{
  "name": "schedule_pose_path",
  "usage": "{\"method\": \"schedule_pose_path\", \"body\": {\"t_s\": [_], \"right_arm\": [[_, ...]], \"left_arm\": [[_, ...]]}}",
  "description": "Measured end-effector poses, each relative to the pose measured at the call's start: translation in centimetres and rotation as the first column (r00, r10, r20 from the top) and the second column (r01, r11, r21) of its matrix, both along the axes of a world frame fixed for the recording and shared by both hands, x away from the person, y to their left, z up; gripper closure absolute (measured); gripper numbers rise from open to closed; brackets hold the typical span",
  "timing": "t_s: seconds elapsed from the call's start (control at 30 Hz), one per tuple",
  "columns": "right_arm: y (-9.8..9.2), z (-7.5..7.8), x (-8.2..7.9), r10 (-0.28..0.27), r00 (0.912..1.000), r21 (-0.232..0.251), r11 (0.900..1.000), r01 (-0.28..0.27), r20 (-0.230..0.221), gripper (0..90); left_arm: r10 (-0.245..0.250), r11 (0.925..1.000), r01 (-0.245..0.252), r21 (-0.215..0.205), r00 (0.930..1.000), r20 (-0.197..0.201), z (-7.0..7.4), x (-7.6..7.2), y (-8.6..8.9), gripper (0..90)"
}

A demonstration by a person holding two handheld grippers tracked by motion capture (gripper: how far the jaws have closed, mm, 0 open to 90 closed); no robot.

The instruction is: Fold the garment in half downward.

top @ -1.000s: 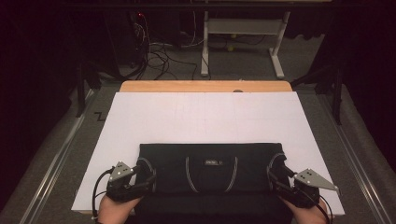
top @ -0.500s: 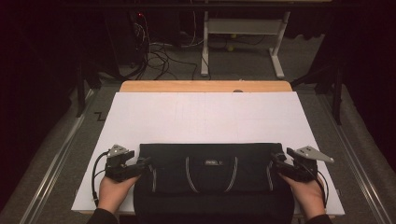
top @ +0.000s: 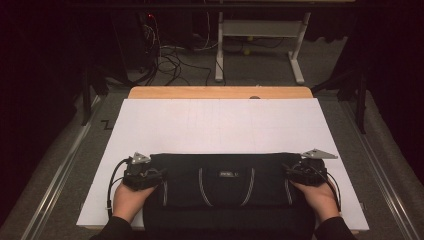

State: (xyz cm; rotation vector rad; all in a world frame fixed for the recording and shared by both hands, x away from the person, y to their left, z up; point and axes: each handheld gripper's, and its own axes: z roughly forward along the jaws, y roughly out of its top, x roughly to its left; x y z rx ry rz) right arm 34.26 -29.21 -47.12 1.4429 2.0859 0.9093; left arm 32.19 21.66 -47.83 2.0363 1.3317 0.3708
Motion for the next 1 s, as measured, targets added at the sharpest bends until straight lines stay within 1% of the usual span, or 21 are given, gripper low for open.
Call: {"method": "schedule_pose_path", "body": {"t_s": [0.07, 0.17, 0.3, 0.37, 0.43, 0.5, 0.63, 0.77, 0.83, 0.93, 1.0], "right_arm": [[0.0, 0.0, -0.1, 0.009, 0.9999, 0.007, 1.0, -0.009, 0.004, 47.2], [0.0, 0.0, -0.2, 0.03, 0.9996, 0.027, 0.999, -0.03, 0.002, 60.6], [0.0, 0.0, -0.3, 0.048, 0.9988, 0.043, 0.998, -0.048, 0.0, 70.7], [0.0, 0.0, -0.3, 0.057, 0.9983, 0.043, 0.997, -0.057, 0.003, 73.7], [0.1, 0.0, -0.4, 0.067, 0.9976, 0.032, 0.997, -0.068, 0.012, 75.5], [0.2, 0.0, -0.4, 0.065, 0.9977, 0.027, 0.997, -0.066, 0.016, 76.5], [0.3, 0.0, -0.6, 0.064, 0.9976, 0.019, 0.998, -0.065, 0.027, 77.8], [0.4, 0.1, -0.8, 0.062, 0.9968, 0.006, 0.998, -0.063, 0.05, 78.6], [0.3, 0.3, -1.0, 0.058, 0.9962, 0.012, 0.998, -0.059, 0.064, 79.1], [0.2, 0.7, -1.1, 0.052, 0.9946, 0.025, 0.998, -0.054, 0.09, 80.0], [0.2, 1.0, -1.1, 0.05, 0.993, 0.026, 0.998, -0.053, 0.107, 80.4]], "left_arm": [[-0.007, 0.9999, 0.007, -0.007, 1.0, -0.002, 0.0, 0.0, -0.1, 40.5], [-0.013, 0.9997, 0.013, -0.02, 0.9999, 0.003, -0.1, 0.1, -0.1, 47.2], [-0.026, 0.9987, 0.026, -0.043, 0.9996, 0.009, -0.2, 0.1, -0.1, 56.1], [-0.032, 0.9982, 0.033, -0.05, 0.9994, 0.013, -0.2, 0.1, -0.1, 59.4], [-0.044, 0.9972, 0.045, -0.06, 0.9989, 0.015, -0.3, 0.0, -0.2, 64.5], [-0.048, 0.9969, 0.049, -0.062, 0.9987, 0.019, -0.3, -0.1, -0.3, 67.9], [-0.055, 0.9966, 0.056, -0.06, 0.998, 0.033, -0.2, -0.2, -0.3, 70.6], [-0.056, 0.9948, 0.063, -0.081, 0.9952, 0.08, 0.3, -0.6, 0.0, 73.0], [-0.052, 0.993, 0.062, -0.1, 0.9934, 0.103, 0.8, -0.8, 0.0, 74.0], [-0.057, 0.9916, 0.071, -0.109, 0.9901, 0.128, 1.4, -0.8, 0.1, 74.5], [-0.061, 0.9934, 0.074, -0.088, 0.989, 0.135, 1.5, -0.7, 0.2, 74.6]]}}
